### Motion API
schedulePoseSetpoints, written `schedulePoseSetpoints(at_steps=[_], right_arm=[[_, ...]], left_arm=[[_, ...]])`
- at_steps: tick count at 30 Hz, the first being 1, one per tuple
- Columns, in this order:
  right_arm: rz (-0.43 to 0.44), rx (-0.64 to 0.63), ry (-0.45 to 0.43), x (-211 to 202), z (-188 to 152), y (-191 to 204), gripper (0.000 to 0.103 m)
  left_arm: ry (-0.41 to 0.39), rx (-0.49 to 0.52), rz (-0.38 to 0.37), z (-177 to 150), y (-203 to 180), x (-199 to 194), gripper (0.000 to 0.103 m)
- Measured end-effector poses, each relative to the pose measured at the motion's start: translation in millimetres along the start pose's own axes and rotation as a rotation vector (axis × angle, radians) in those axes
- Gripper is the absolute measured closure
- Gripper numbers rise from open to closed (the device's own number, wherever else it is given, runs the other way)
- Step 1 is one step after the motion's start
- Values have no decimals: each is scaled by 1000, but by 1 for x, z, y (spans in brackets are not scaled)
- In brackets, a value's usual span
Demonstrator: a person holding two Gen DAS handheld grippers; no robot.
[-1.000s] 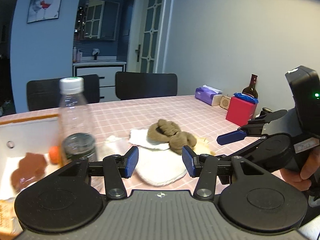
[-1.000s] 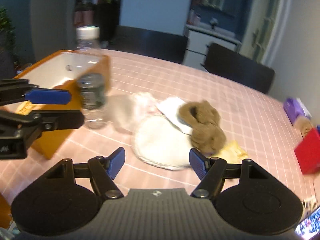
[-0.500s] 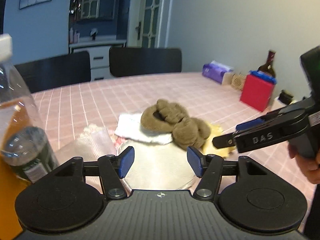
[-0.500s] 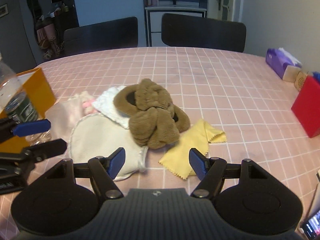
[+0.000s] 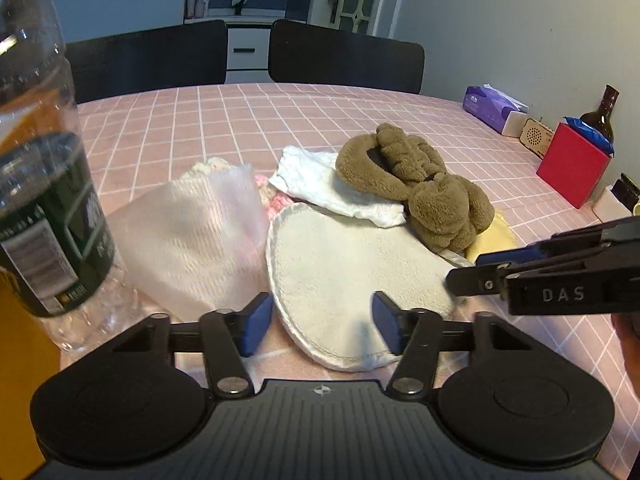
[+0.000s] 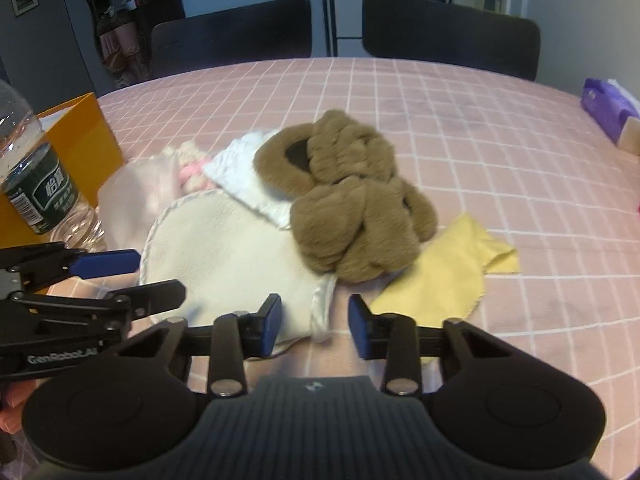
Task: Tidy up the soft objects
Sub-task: 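Move both tools back over the remaining cloth items, then grasp the white round cloth pad with left tool while right tool closes on yellow cloth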
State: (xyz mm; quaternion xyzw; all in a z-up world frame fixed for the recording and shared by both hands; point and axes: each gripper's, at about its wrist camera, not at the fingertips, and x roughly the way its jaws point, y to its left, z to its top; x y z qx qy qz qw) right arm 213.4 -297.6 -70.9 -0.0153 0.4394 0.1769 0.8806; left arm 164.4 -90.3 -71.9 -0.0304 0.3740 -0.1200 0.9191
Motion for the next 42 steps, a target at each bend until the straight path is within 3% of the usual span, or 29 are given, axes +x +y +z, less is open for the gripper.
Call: schedulePoseSetpoints(at_steps=[4, 7, 11, 16, 21, 25, 28, 29, 35, 40, 42], right_arm=[[-4, -15, 6, 1, -2, 2, 83], [7, -11, 27, 0, -2, 0, 91], [28, -10, 82, -3, -3, 5, 92], [45, -73, 143, -15, -7, 21, 92], [24, -114, 118, -27, -3, 26, 87], [0, -80, 101, -31, 2, 11, 80], [-6, -29, 107, -31, 4, -4, 76], [-4, -17, 111, -30, 4, -7, 76], [-35, -16, 110, -26, 4, -11, 74], [-121, 1, 22, -31, 10, -28, 45], [-154, 20, -2, -29, 11, -39, 43]], left_arm=[[11, 28, 55, -4, -7, 3, 73], [6, 33, 52, -7, -9, -1, 84], [-17, 103, 79, -9, -23, -20, 86], [-10, 137, 59, -12, -27, -52, 86], [24, 111, 39, -17, -20, -61, 86], [30, 111, 74, -19, -16, -52, 66], [7, 139, 38, -19, -19, -52, 25], [5, 141, 21, -18, -19, -50, 17], [17, 102, 62, -8, -14, -28, 13], [49, 90, 100, -6, -13, -10, 13], [53, 101, 114, -9, -14, -7, 14]])
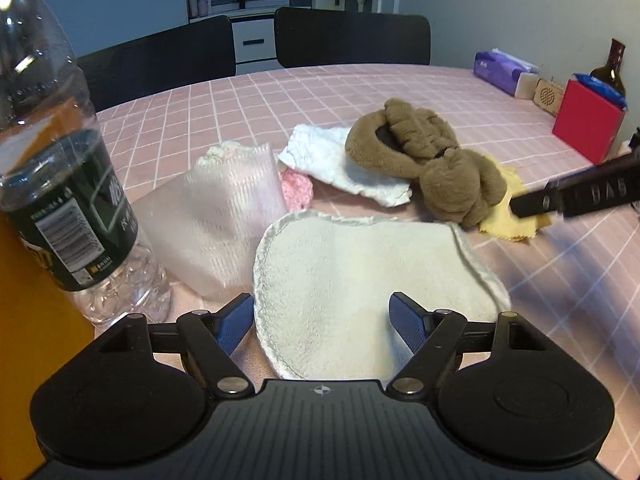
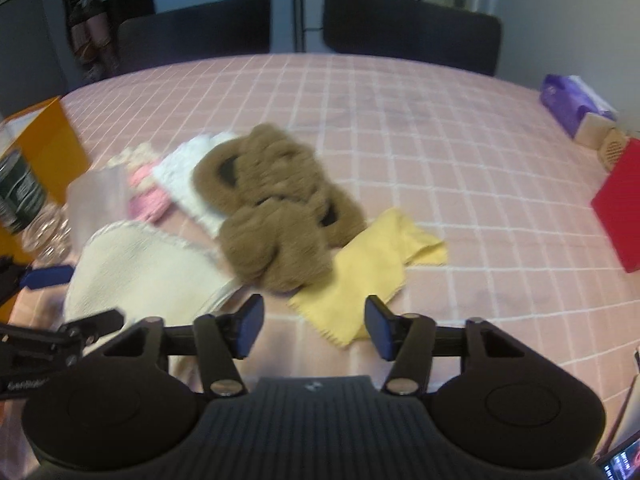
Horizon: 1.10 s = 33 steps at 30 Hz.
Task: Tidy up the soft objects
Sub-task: 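Grasp the white round cloth pad with left tool while right tool closes on yellow cloth, then carry the white pad with left tool while right tool carries the yellow cloth over the box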
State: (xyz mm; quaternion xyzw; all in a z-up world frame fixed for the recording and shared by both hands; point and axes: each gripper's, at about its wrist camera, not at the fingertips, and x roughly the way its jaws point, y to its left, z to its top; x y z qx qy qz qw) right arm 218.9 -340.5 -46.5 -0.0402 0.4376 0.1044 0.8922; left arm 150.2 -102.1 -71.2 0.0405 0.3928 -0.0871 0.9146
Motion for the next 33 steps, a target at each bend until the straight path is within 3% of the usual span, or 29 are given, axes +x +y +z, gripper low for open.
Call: schedulePoseSetpoints(at_steps=[2, 6, 7, 11, 14, 17, 19, 21, 26, 33], right_arm=[[-14, 27, 4, 7, 0, -9, 43], [-22, 56, 25, 21, -5, -15, 35], [-26, 54, 35, 24, -7, -15, 35], [-20, 36, 69, 36, -14, -10, 43], [-29, 2, 43, 35, -17, -4, 49], [-16, -24, 44, 33, -16, 2, 74], [-25, -37, 49, 32, -16, 5, 96], [-30, -43, 62, 32, -16, 5, 103], [-27, -33, 100, 23, -12, 6, 103], [11, -102, 3, -29, 0, 32, 103]], left_arm=[[1, 26, 19, -3, -4, 1, 32], [-10, 76, 33, -6, -12, -1, 54], [-17, 91, 36, -6, -13, -2, 65], [-24, 117, 16, -6, -15, -3, 81], [-29, 115, 11, -5, -16, -5, 86], [-47, 111, 11, -4, -16, -10, 88], [-59, 107, 8, -2, -16, -16, 89], [-73, 100, -4, -1, -16, -23, 89], [-131, 83, -45, 1, -17, -49, 90], [-236, 89, -88, 6, -16, -95, 91]])
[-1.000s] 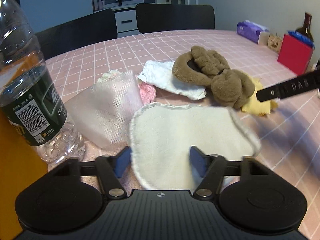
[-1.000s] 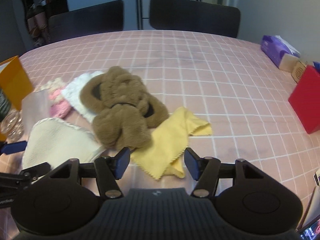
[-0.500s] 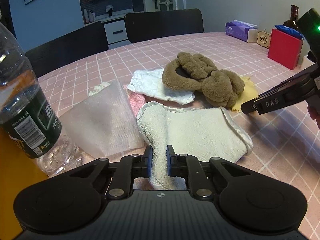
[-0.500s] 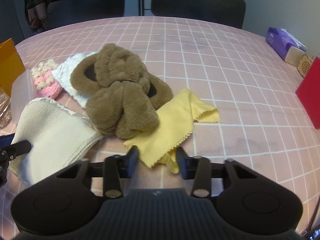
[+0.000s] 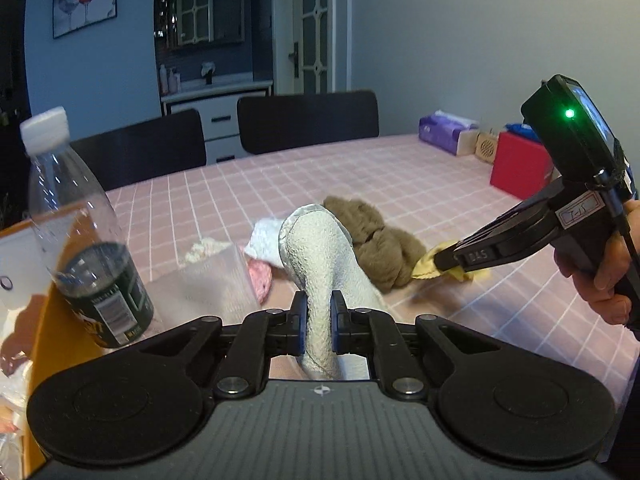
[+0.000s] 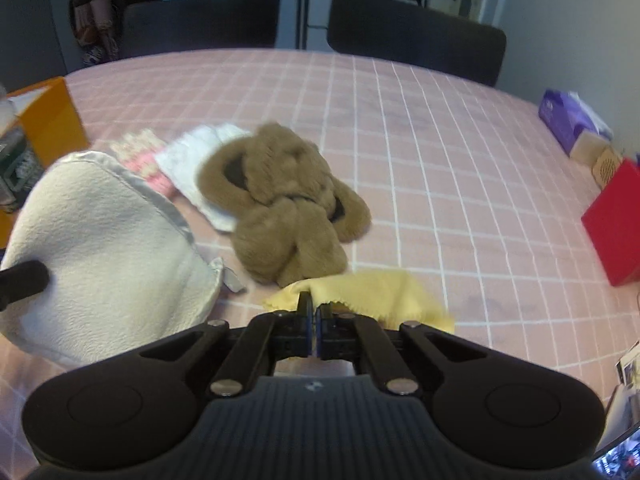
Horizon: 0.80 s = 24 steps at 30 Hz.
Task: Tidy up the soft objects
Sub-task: 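Carry the white pad with left tool while right tool carries the yellow cloth over the box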
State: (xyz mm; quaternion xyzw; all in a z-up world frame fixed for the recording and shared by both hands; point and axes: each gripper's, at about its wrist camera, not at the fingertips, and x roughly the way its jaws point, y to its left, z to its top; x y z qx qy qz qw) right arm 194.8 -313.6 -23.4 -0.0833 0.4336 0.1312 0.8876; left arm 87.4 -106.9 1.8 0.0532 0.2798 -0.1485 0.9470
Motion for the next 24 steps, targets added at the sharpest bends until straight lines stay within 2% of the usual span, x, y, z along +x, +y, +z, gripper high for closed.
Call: schedulePoseSetpoints(at_steps=[9, 16, 24], right_arm=[[92, -81, -131, -75, -9, 47, 103], [158, -149, -178, -114, -15, 82, 103], [249, -250, -263, -150, -6, 138, 103]], left_arm=[[-125, 17, -23, 12, 6, -52, 91], [-202, 29, -9, 9, 22, -94, 91], [-285, 24, 81, 5, 50, -142, 91]])
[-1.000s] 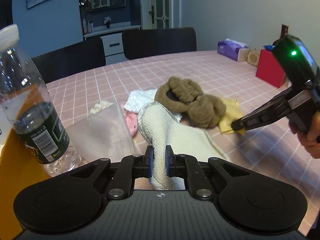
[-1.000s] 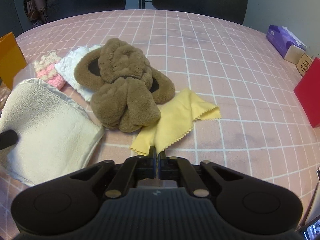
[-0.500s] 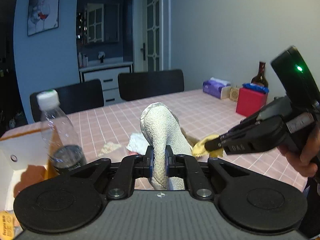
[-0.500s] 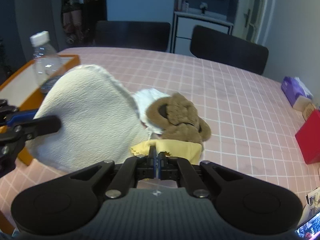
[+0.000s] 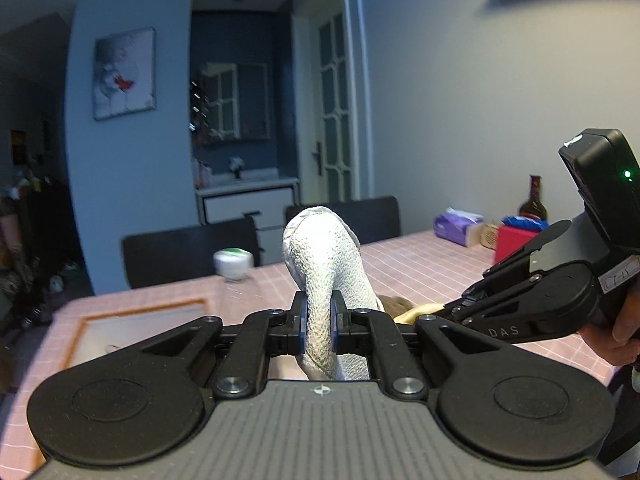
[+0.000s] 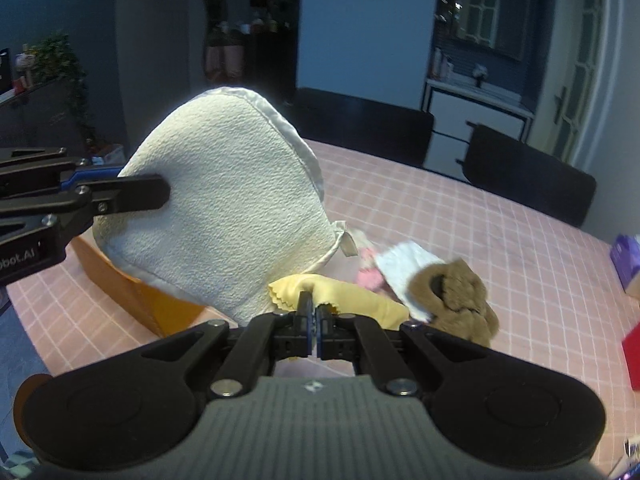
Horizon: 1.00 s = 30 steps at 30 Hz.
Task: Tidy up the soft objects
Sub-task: 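Carry the white pad with left tool while right tool carries the yellow cloth over the box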
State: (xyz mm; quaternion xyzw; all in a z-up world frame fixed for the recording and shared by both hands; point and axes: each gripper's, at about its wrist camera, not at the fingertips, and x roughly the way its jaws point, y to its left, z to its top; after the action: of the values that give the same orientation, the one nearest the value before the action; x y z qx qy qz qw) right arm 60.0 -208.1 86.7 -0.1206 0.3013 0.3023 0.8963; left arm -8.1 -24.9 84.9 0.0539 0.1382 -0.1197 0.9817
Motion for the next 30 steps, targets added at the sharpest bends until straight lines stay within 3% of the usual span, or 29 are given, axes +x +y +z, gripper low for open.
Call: schedulePoseSetpoints(at_steps=[8, 14, 19, 23, 30], right_arm=[[126, -108, -83, -1, 41, 58, 103], [216, -174, -103, 24, 76, 94, 103], [247, -213, -83, 68, 98, 119, 103], [193, -249, -82, 112, 103, 127, 103], [153, -233, 43, 187, 101, 118, 103]], left_arm=[[-49, 40, 146, 11, 35, -31, 91], [-39, 30, 274, 19, 66, -26, 91], [30, 26, 334, 17, 97, -4, 91], [107, 53, 373, 7, 117, 22, 91], [255, 102, 388, -8, 148, 76, 91]])
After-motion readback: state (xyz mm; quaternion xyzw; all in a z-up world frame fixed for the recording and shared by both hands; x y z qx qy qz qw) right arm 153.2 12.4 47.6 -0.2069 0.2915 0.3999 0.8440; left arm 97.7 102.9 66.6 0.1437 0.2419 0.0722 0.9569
